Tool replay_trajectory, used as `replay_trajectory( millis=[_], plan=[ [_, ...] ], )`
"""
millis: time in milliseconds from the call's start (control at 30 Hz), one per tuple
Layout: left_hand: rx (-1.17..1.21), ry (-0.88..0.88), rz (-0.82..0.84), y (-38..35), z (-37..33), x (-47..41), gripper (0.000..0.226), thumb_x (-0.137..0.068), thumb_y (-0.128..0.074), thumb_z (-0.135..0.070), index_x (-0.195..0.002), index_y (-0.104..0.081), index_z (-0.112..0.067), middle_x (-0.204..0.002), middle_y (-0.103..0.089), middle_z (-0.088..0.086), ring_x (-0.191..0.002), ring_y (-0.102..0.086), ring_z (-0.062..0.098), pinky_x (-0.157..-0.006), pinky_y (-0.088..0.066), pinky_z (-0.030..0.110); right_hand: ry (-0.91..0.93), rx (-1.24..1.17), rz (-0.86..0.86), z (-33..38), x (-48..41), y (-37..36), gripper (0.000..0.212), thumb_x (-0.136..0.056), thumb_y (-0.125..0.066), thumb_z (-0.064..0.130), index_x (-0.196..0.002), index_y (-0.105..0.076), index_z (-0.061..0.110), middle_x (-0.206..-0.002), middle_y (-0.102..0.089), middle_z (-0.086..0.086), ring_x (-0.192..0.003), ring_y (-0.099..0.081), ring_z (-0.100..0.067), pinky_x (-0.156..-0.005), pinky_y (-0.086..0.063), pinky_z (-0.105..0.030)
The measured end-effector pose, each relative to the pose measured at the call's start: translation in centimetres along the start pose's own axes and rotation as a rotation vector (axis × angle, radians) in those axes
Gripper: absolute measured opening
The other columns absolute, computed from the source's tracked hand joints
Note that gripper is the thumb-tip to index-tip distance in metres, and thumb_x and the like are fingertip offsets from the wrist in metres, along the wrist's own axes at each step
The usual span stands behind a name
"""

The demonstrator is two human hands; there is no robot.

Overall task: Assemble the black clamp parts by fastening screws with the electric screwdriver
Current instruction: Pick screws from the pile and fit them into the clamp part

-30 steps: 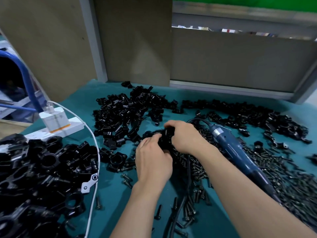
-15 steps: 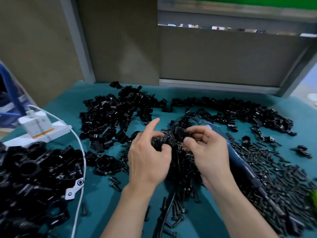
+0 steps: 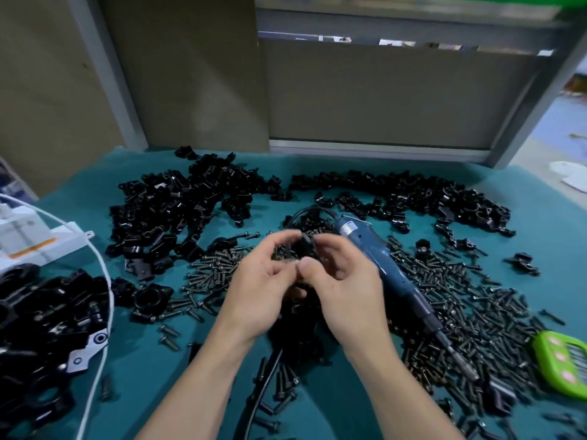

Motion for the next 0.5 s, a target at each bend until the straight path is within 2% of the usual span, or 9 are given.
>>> replay_trajectory(
  millis=[33,67,133,167,267,333,367,433,500],
  plan=[
    [0.043,0.006,0.001,-0.2,0.0,0.0,0.045,-0.097,-0.06,-0.014,-0.128,-0.064,-0.047,-0.096,-0.079,0.015,-0.089,-0.076,0.028,-0.078,-0.061,0.041,-0.013,0.031,0.042,0.1,0.1,-0.4,0.006,-0.087,-0.069,0.038,-0.091,-0.07,0.034,-0.082,-0.074,0.018,-0.073,-0.068,0.003,-0.065,-0.052,-0.015],
    [0.082,0.015,0.012,-0.4,-0.1,0.0,0.047,-0.095,-0.059,-0.017,-0.131,-0.063,-0.048,-0.097,-0.078,0.018,-0.089,-0.075,0.027,-0.076,-0.062,0.036,-0.007,0.068,0.062,0.0,0.2,-0.6,0.013,-0.089,-0.066,0.039,-0.083,-0.068,0.027,-0.073,-0.071,0.014,-0.064,-0.064,0.001,-0.06,-0.051,-0.018],
    [0.142,0.045,0.039,-0.9,0.2,0.0,0.047,-0.099,-0.054,-0.015,-0.131,-0.067,-0.047,-0.103,-0.079,0.015,-0.089,-0.077,0.026,-0.072,-0.062,0.031,-0.019,0.065,0.069,0.1,0.3,-0.6,0.018,-0.095,-0.063,0.032,-0.081,-0.068,0.022,-0.073,-0.072,0.007,-0.068,-0.067,-0.009,-0.065,-0.057,-0.033],
    [0.151,0.055,0.041,-1.0,0.4,0.0,0.047,-0.103,-0.051,-0.012,-0.13,-0.068,-0.047,-0.105,-0.08,0.01,-0.089,-0.078,0.025,-0.071,-0.063,0.032,-0.026,0.049,0.071,0.2,0.3,-0.5,0.017,-0.097,-0.062,0.029,-0.082,-0.07,0.023,-0.076,-0.073,0.007,-0.071,-0.068,-0.01,-0.069,-0.059,-0.034],
    [-0.023,0.032,-0.046,-0.2,0.7,0.0,0.051,-0.094,-0.058,-0.021,-0.131,-0.064,-0.055,-0.105,-0.081,-0.003,-0.094,-0.078,0.023,-0.085,-0.063,0.045,0.0,0.109,0.042,0.2,0.2,-0.1,0.025,-0.101,-0.06,0.026,-0.077,-0.064,0.031,-0.069,-0.068,0.015,-0.062,-0.059,-0.003,-0.058,-0.044,-0.015],
    [-0.204,-0.003,-0.103,0.5,0.5,0.2,0.067,-0.079,-0.06,-0.025,-0.135,-0.056,-0.064,-0.103,-0.079,-0.013,-0.095,-0.075,0.016,-0.093,-0.059,0.045,0.023,0.203,0.042,0.0,0.0,0.0,0.023,-0.102,-0.059,0.028,-0.08,-0.06,0.029,-0.067,-0.064,0.012,-0.057,-0.052,-0.004,-0.053,-0.039,-0.017],
    [-0.244,-0.03,-0.122,0.7,0.3,0.3,0.07,-0.076,-0.06,-0.027,-0.133,-0.055,-0.066,-0.104,-0.078,-0.017,-0.096,-0.073,0.01,-0.094,-0.058,0.041,0.033,0.235,0.041,-0.2,0.0,0.0,0.017,-0.102,-0.061,0.029,-0.085,-0.063,0.028,-0.071,-0.067,0.013,-0.061,-0.057,-0.003,-0.056,-0.044,-0.018],
    [-0.214,-0.075,-0.137,0.6,-0.1,0.4,0.059,-0.075,-0.062,-0.033,-0.126,-0.063,-0.065,-0.103,-0.076,-0.021,-0.095,-0.07,0.001,-0.095,-0.058,0.035,0.005,0.249,0.024,-0.4,0.1,0.2,0.008,-0.097,-0.07,0.028,-0.102,-0.075,0.031,-0.082,-0.072,0.024,-0.079,-0.068,0.001,-0.076,-0.056,-0.022],
    [-0.067,-0.092,-0.138,0.5,-0.2,0.1,0.042,-0.082,-0.071,-0.033,-0.119,-0.074,-0.052,-0.107,-0.078,-0.016,-0.099,-0.073,0.004,-0.092,-0.059,0.034,-0.047,0.189,0.013,-0.6,0.1,0.4,0.022,-0.092,-0.077,0.021,-0.11,-0.078,0.034,-0.09,-0.075,0.028,-0.088,-0.071,0.001,-0.089,-0.059,-0.026]
  ],
)
Point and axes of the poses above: each hand's wrist, its own x-axis away from the middle knuckle, its own y-axis out of the back of the hand, z = x × y, the point moved 6 cm from there along -x, towards the middle knuckle
